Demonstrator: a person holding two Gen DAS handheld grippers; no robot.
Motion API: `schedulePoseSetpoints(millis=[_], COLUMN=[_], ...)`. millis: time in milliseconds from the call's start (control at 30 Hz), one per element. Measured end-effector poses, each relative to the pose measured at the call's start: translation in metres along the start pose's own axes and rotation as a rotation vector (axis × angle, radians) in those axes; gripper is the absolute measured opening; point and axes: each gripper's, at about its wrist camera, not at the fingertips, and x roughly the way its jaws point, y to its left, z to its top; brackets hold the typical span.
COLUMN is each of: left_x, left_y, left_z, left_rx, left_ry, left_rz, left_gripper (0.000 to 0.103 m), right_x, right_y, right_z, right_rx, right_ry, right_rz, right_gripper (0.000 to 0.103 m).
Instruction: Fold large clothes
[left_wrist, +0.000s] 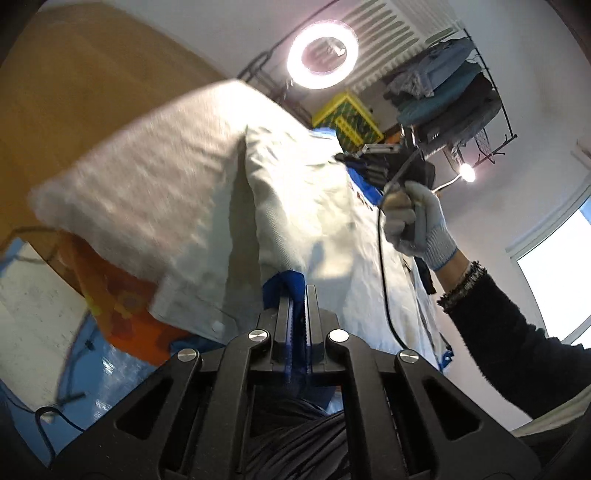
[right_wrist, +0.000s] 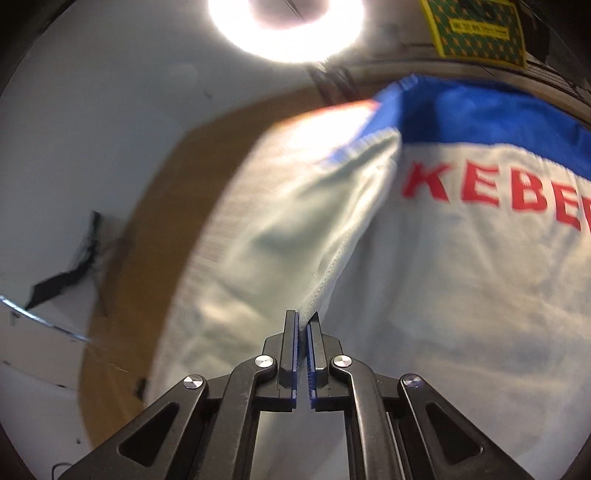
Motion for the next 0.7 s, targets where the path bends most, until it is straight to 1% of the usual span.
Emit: schedulePoseSetpoints(millis=[33, 100, 133, 167, 200, 233, 267, 300, 333, 367, 467, 533, 567, 633, 667, 700], left_x=[0.004, 0.022, 0.032, 0.045, 0.054, 0.056, 0.056, 0.052, 0.050, 0.047, 0.047, 0.056, 0.060, 0.072, 0.076, 0.078], left_y=[0.005, 0.021, 0.027, 0.031, 0.035, 0.037, 0.038, 0.042, 0.044, 0.048, 0.054, 0.056, 0.057, 0.053, 0.052, 0.052], left_z=[0.001, -0.007, -0.012, -0.020, -0.028, -0.032, -0.034, -0.036, -0.036, -0.036, -0.033, -0.030, -0.031, -0.029, -0.029, -0.031], left_rx=[-0.005, -0.056, -0.063, -0.053, -0.042, -0.041, -0.046, -0.066, -0.080, -0.099, -0.130, -0.122, -0.126, -0.135, -0.125, -0.110], left_ry=[0.010, 0.080, 0.112, 0.161, 0.194, 0.198, 0.191, 0.172, 0.159, 0.139, 0.109, 0.111, 0.115, 0.130, 0.141, 0.143], left_rz=[0.007, 0.011, 0.041, 0.103, 0.144, 0.153, 0.154, 0.151, 0.146, 0.140, 0.129, 0.121, 0.117, 0.108, 0.105, 0.117], left_gripper=[0.002, 0.002, 0.003, 0.007, 0.009, 0.009, 0.012, 0.022, 0.027, 0.033, 0.033, 0.040, 0.046, 0.046, 0.043, 0.027], right_x=[-0.005, -0.004, -0.001, 0.007, 0.013, 0.020, 0.025, 0.025, 0.023, 0.018, -0.004, -0.015, -0.020, -0.028, -0.025, -0.028], right_y=[0.003, 0.001, -0.004, -0.011, -0.013, -0.016, -0.017, -0.019, -0.019, -0.017, -0.010, 0.000, 0.003, 0.007, 0.010, 0.010], right_z=[0.000, -0.005, -0.006, -0.011, -0.014, -0.019, -0.023, -0.028, -0.030, -0.032, -0.036, -0.040, -0.042, -0.050, -0.053, -0.058], right_rx=[-0.015, -0.040, -0.041, -0.044, -0.053, -0.077, -0.092, -0.110, -0.124, -0.137, -0.180, -0.203, -0.210, -0.220, -0.221, -0.220], right_ry=[-0.009, 0.007, 0.022, 0.052, 0.070, 0.095, 0.109, 0.112, 0.106, 0.093, 0.053, 0.034, 0.034, 0.045, 0.049, 0.055], right_rz=[-0.009, -0.063, -0.090, -0.141, -0.180, -0.244, -0.284, -0.325, -0.350, -0.363, -0.356, -0.324, -0.306, -0.277, -0.266, -0.248], right_gripper=[0.001, 0.001, 0.001, 0.001, 0.002, 0.006, 0.017, 0.019, 0.032, 0.038, 0.038, 0.038, 0.039, 0.039, 0.039, 0.039])
